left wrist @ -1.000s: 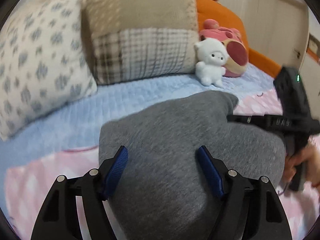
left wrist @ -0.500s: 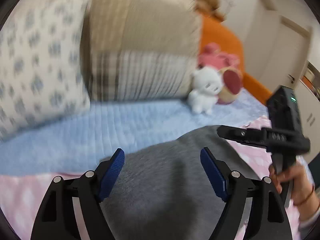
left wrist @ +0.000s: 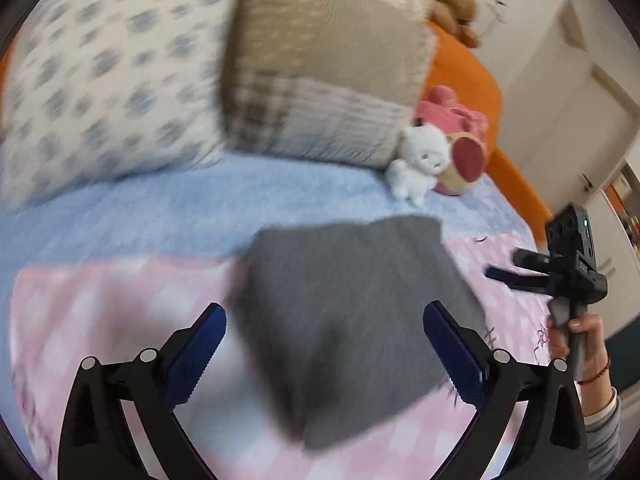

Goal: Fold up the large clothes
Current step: 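Lift the grey bundle with both tools and carry it toward the red and black stack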

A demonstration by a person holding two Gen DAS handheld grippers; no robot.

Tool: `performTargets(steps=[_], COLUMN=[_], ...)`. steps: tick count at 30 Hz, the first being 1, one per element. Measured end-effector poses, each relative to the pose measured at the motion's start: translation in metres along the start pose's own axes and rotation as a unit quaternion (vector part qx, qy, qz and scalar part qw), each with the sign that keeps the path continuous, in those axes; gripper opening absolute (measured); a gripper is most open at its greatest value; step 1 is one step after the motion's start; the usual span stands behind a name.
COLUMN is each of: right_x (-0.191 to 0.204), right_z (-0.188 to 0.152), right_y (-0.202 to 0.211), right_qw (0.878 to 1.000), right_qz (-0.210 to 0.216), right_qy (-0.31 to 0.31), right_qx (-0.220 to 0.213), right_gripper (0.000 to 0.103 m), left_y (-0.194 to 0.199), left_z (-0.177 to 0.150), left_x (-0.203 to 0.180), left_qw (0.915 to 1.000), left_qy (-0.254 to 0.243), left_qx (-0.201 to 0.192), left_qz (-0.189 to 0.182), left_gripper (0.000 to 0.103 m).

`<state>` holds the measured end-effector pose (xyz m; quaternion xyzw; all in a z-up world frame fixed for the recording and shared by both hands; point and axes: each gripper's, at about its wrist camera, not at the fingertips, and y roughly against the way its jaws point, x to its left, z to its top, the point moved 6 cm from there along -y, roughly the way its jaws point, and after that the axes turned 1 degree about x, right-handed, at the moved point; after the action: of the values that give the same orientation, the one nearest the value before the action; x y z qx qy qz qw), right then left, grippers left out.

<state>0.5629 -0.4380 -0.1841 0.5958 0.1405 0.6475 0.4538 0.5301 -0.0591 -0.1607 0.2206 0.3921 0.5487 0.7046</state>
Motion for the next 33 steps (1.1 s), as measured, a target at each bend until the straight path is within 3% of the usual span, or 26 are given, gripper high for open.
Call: performTargets(steps=[2,3,6,9,11,12,16,20,22,27,31,33], right_x=[-0.018,-0.030,-0.056,-0.064,-0.062,-0.057,-0.052,-0.045,-0.043,-0.035,-0.035,-0.033], right_z=[-0.017,-0.029,-0.052,-0.062,-0.061,-0.059,-0.058,-0.049,-0.046,-0.035,-0.026,-0.026], right_y=[-0.002,-0.008,-0.032,-0.049,-0.055,-0.057,-0.069,-0.081,-0.087,-0.101,-0.107,-0.109], right_qw=[0.998,0.993,0.977,0.962,0.963,0.962,0.966,0.965,0.964,0.960,0.956,0.961], right_qz=[0.005,0.017,0.054,0.117,0.115,0.121,0.090,0.085,0.083,0.091,0.107,0.104], right_qy=[-0.053,-0.092,-0.178,-0.229,-0.228,-0.228,-0.219,-0.224,-0.225,-0.241,-0.257,-0.243], right_qx=[0.044,0.068,0.103,0.095,0.085,0.085,0.105,0.107,0.112,0.114,0.091,0.082], right_gripper=[0.097,0.097,0.097,0.098,0.099,0.099,0.099,0.099,0.099,0.099,0.099,0.099], left_y=[0.000,-0.003,-0.023,-0.040,-0.058,-0.064,-0.073,-0.085,-0.093,-0.112,-0.122,-0.125], left_z=[-0.020,-0.033,-0.063,-0.075,-0.083,-0.086,-0.081,-0.074,-0.070,-0.057,-0.053,-0.052], left_x=[0.021,0.033,0.054,0.057,0.057,0.057,0.041,0.032,0.030,0.027,0.026,0.023], left_qw=[0.9963,0.9887,0.9494,0.9208,0.9060,0.9069,0.9299,0.9405,0.9389,0.9212,0.9131,0.9170], left_qy=[0.075,0.132,0.269,0.321,0.346,0.347,0.302,0.282,0.283,0.303,0.319,0.312], left_qx=[0.030,0.043,0.050,0.026,0.027,0.029,0.042,0.085,0.119,0.190,0.185,0.178], left_qz=[-0.027,-0.056,-0.155,-0.220,-0.242,-0.237,-0.206,-0.169,-0.156,-0.153,-0.174,-0.173], left_gripper=[0.100,0.100,0.100,0.100,0.100,0.100,0.100,0.100,0.100,0.100,0.100,0.100])
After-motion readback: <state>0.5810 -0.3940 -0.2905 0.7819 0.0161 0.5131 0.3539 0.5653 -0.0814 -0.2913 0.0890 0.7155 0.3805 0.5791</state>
